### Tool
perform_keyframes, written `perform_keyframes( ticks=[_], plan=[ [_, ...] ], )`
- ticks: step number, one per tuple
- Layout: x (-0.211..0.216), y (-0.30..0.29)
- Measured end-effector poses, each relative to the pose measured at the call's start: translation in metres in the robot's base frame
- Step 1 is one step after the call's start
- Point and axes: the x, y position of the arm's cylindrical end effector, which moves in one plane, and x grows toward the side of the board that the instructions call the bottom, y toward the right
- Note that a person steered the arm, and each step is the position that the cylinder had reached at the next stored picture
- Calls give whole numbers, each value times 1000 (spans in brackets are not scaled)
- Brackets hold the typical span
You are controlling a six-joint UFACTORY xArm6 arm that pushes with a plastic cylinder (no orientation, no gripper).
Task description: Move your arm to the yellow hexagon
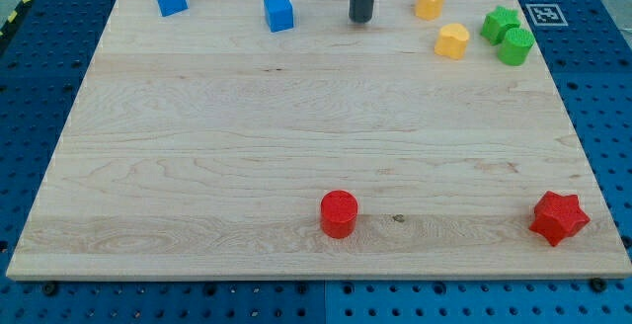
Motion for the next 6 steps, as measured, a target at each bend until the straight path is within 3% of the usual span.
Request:
perform_keyframes(
  ticks=[1,3,6],
  plan=[
    [-35,19],
    [-36,143],
    [-6,115]
  ],
)
